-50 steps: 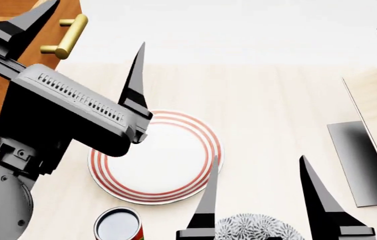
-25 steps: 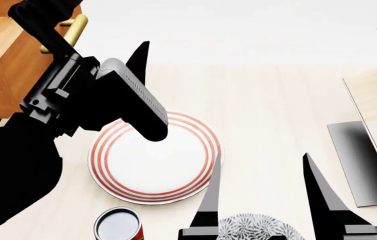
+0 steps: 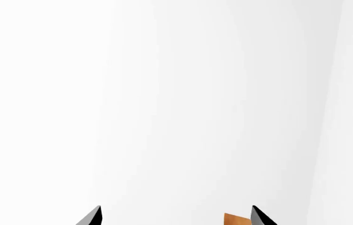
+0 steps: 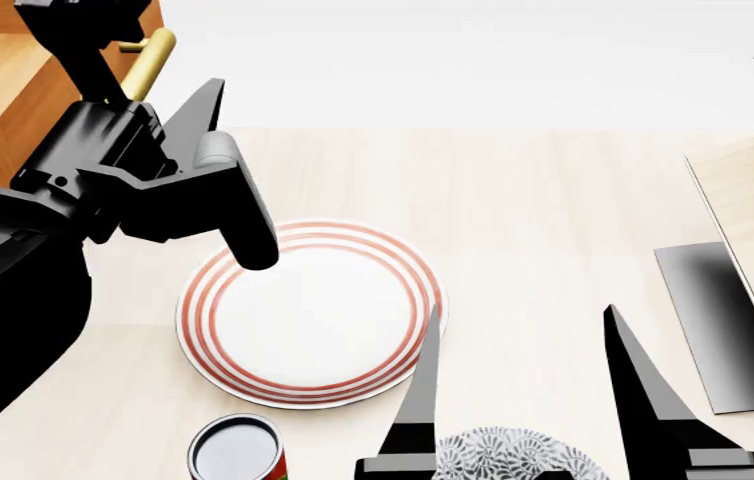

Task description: Close the top drawer of the cabinet.

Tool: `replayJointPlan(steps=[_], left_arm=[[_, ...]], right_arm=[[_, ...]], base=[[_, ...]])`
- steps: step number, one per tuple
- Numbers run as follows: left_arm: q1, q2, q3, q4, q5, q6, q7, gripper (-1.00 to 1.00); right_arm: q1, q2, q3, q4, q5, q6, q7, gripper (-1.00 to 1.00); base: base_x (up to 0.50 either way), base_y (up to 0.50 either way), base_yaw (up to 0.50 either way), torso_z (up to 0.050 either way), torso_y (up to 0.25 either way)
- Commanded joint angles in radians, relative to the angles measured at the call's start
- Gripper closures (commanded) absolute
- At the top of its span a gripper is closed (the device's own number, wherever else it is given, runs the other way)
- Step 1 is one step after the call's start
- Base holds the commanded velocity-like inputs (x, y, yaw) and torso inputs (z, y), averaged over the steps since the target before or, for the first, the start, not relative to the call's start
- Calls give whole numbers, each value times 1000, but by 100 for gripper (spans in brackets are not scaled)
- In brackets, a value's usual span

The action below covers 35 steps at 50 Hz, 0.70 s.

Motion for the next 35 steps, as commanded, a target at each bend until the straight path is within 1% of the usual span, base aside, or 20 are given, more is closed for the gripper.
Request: replayJointPlan(steps=[1, 11, 15, 21, 23, 35], left_arm=[[17, 6, 55, -82, 42, 5, 16, -100], [54, 11, 76, -127, 52, 12, 13, -100], [56, 3, 80, -116, 54, 0, 14, -100], [75, 4, 82, -158, 56, 18, 8, -100], [71, -2, 101, -154, 73, 3, 11, -100], [88, -26, 85, -186, 61, 1, 1, -100]], right_arm=[[5, 13, -7, 2, 14, -8, 16, -100], [6, 26, -14, 5, 21, -17, 29, -100], [7, 30, -20, 9, 22, -22, 32, -100], [7, 36, -27, 16, 23, -30, 36, -100], [8, 38, -30, 13, 25, -28, 40, -100], [12, 47, -45, 17, 28, -33, 52, -100]], base=[[0, 0, 0, 0, 0], [0, 0, 0, 0, 0], [0, 0, 0, 0, 0], [0, 0, 0, 0, 0], [0, 0, 0, 0, 0], [0, 0, 0, 0, 1]])
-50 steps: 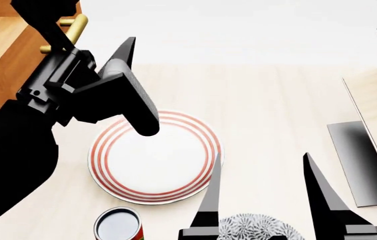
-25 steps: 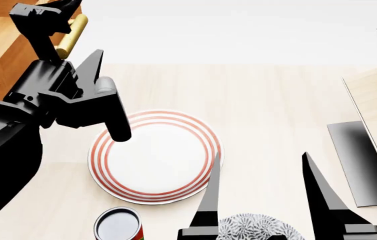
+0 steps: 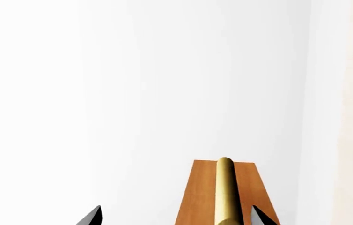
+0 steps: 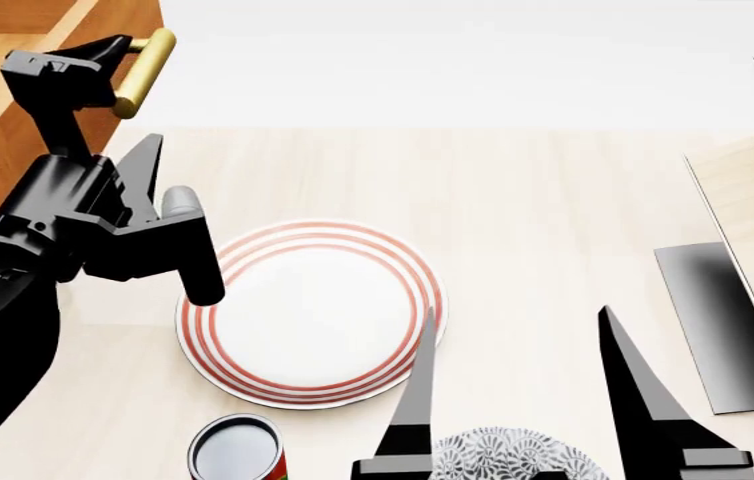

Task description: Close the top drawer of the cabinet.

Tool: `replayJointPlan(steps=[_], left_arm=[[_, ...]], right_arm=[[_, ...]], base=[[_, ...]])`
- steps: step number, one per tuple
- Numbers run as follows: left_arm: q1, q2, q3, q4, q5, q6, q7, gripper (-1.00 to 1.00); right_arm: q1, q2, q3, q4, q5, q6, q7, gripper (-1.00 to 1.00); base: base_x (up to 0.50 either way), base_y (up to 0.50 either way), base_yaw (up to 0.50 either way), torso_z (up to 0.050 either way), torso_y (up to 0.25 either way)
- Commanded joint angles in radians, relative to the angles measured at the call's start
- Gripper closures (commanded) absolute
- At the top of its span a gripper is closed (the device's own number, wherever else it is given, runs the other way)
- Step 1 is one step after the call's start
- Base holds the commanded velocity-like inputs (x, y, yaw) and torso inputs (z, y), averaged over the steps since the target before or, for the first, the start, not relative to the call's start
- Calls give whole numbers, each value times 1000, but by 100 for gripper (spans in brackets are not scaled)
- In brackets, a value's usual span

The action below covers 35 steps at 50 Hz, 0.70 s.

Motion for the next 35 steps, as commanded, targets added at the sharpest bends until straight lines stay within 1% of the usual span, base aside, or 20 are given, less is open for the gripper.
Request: replayJointPlan(steps=[1, 3, 21, 35], left_arm=[[11, -18, -1, -27, 2, -4, -6, -100], [2, -28, -27, -20, -19, -11, -4, -100], [-57, -63, -36, -16, -13, -27, 31, -100], [-55, -79, -41, -18, -13, -29, 30, -100]], right_arm=[[5, 10, -14, 1, 5, -3, 13, -100], [4, 12, -14, 3, 6, -6, 14, -100], [10, 26, -27, 5, 17, -14, 30, -100], [12, 37, -42, 16, 15, -27, 38, -100]], base=[[0, 0, 0, 0, 0], [0, 0, 0, 0, 0], [0, 0, 0, 0, 0], [0, 0, 0, 0, 1]])
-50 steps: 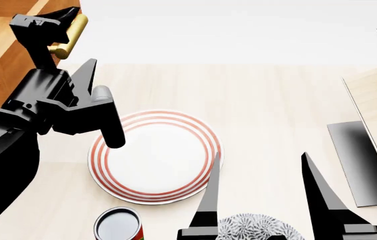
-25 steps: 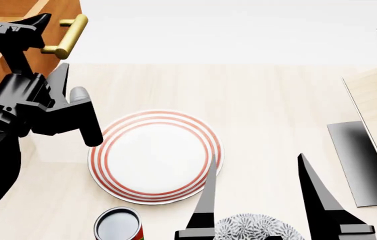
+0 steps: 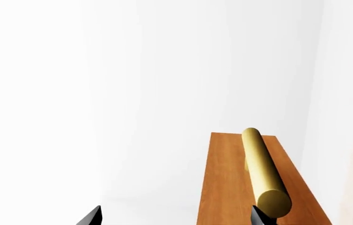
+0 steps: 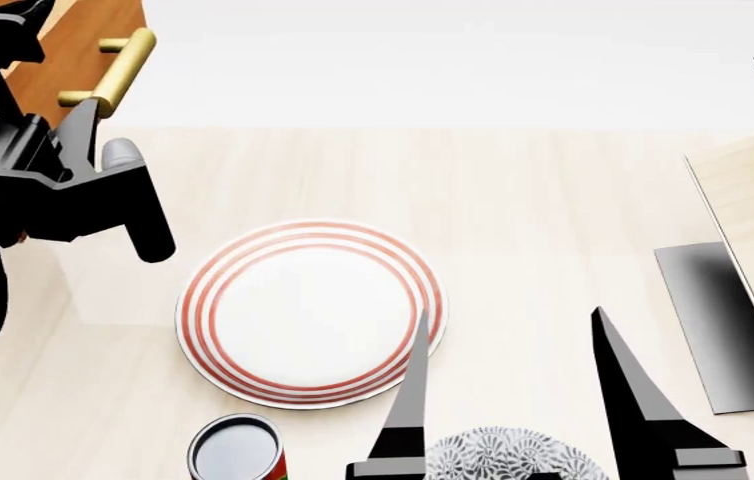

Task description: Close the top drawer of the cabinet.

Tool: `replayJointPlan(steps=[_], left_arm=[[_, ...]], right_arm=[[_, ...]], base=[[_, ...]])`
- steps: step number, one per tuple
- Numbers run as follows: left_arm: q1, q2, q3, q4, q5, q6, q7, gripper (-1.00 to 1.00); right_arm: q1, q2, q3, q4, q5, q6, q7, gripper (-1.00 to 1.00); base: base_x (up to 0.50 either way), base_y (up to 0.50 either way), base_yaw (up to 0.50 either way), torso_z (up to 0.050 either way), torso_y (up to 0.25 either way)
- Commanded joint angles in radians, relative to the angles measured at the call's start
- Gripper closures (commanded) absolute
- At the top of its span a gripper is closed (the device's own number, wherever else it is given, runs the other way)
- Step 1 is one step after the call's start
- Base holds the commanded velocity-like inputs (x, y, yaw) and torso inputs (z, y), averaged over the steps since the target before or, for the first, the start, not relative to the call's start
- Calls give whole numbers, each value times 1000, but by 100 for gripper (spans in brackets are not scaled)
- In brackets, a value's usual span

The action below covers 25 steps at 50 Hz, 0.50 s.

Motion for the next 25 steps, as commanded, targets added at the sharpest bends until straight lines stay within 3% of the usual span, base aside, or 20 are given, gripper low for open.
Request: replayJointPlan(steps=[1, 25], left_arm=[[-11, -21, -9, -3, 4, -11, -4, -100], [13, -66, -15, -6, 0, -19, -12, -100]], right_arm=[[2, 8, -12, 9, 0, -11, 6, -100], [10, 22, -24, 10, 12, -16, 25, -100]], base=[[0, 0, 0, 0, 0], [0, 0, 0, 0, 0]])
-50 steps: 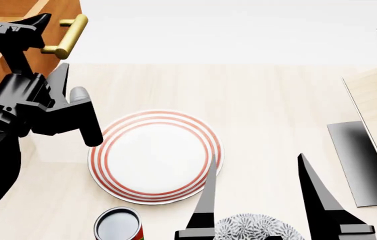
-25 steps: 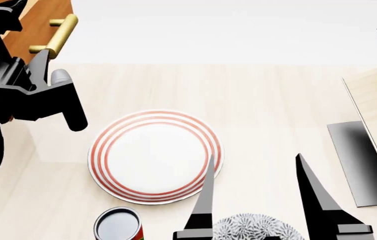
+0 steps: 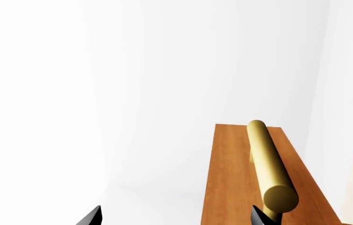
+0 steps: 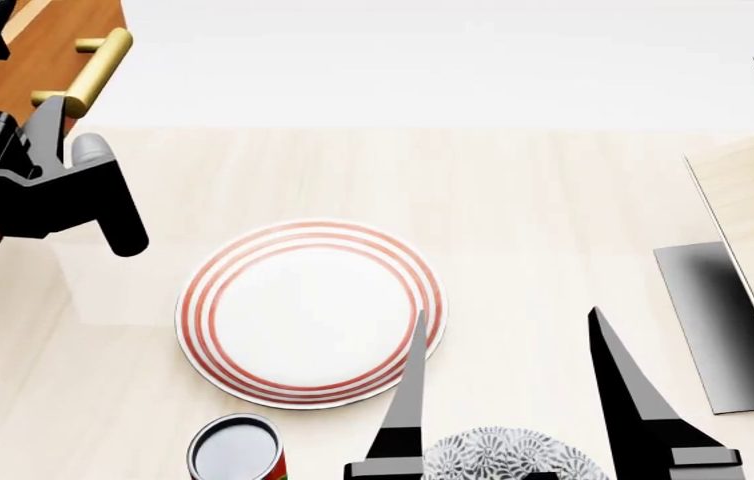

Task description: Close the top drawer of the cabinet.

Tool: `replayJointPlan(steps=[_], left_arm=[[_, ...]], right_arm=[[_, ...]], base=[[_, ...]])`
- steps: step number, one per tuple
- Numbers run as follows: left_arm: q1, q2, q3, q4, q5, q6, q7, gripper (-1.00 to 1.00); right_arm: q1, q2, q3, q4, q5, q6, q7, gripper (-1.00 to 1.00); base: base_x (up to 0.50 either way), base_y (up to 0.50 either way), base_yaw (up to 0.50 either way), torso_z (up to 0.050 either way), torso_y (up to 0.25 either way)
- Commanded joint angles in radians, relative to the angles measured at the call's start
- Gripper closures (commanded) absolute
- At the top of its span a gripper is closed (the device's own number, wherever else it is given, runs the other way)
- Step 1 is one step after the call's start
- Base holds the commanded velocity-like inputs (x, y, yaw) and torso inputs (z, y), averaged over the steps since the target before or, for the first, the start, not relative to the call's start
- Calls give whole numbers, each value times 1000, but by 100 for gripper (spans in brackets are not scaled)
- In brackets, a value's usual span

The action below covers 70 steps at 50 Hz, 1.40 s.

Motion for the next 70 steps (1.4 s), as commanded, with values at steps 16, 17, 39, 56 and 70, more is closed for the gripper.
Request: replayJointPlan(steps=[16, 17, 39, 56, 70], left_arm=[[11, -90, -11, 20, -16, -29, -8, -100], [12, -92, -13, 19, -16, -29, -11, -100], [56, -158, -19, 21, -27, -48, -33, -100], [118, -234, -39, 26, -61, -61, -70, -100], [166, -268, -149, -23, -164, -19, -137, -100]], right_arm=[[5, 13, -21, 9, 4, -13, 15, -100], [6, 14, -22, 9, 5, -12, 16, -100], [13, 23, -37, 14, 7, -18, 28, -100], [10, 28, -46, 21, 9, -29, 36, -100], [15, 34, -49, 16, 18, -26, 46, -100]], base=[[0, 0, 0, 0, 0], [0, 0, 0, 0, 0], [0, 0, 0, 0, 0], [0, 0, 0, 0, 0], [0, 0, 0, 0, 0]])
